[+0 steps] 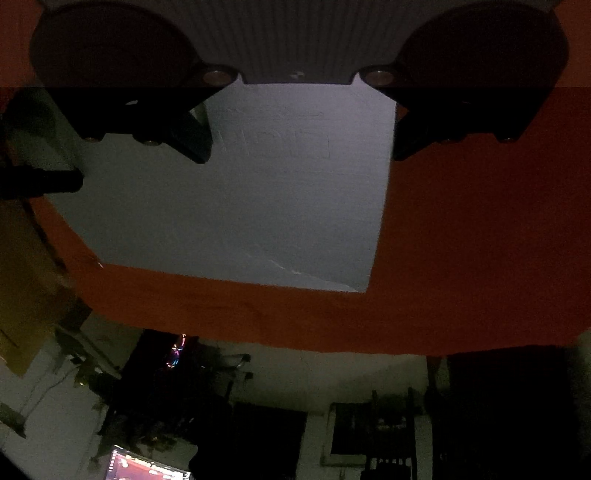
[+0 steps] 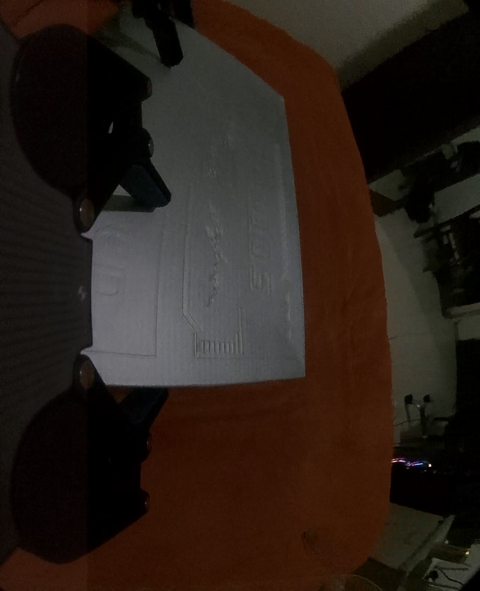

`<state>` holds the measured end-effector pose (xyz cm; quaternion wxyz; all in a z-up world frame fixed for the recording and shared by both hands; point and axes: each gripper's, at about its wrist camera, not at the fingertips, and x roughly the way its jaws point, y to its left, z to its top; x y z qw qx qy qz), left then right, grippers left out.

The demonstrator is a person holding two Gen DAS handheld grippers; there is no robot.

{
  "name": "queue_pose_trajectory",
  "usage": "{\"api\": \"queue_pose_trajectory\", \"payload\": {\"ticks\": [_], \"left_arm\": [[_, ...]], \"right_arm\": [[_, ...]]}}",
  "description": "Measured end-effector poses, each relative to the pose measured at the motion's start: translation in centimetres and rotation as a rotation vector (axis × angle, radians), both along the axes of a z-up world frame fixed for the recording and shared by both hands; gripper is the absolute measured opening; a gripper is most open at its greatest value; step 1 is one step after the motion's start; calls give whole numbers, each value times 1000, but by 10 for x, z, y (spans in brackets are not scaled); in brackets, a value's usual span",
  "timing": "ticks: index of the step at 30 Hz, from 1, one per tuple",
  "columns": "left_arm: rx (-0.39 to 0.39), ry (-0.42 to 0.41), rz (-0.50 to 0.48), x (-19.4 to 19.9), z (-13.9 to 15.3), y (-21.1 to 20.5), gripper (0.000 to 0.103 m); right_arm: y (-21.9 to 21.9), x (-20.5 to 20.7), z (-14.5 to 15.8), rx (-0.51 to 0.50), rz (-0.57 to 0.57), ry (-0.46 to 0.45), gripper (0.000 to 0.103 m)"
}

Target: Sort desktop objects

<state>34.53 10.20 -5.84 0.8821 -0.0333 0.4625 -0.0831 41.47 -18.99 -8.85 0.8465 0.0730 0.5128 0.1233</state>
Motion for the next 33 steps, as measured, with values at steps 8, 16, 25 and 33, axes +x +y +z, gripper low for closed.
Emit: {"api": "queue_pose_trajectory", "payload": {"ticks": [8,16,25,33], "left_arm": [[-9,57,23,-62,2,-2,103],[11,58,52,-105,-15,-6,103],[55,109,50,-112,-68,-10,103],[41,26,65,-121,-71,-2,103]], "right_arm": [[5,-76,14,-43,35,-39,103],[7,-112,-1,-69,32,-26,103],[14,-125,-59,-111,24,34,103],[18,-145,-73,-116,-4,-60,103]]}}
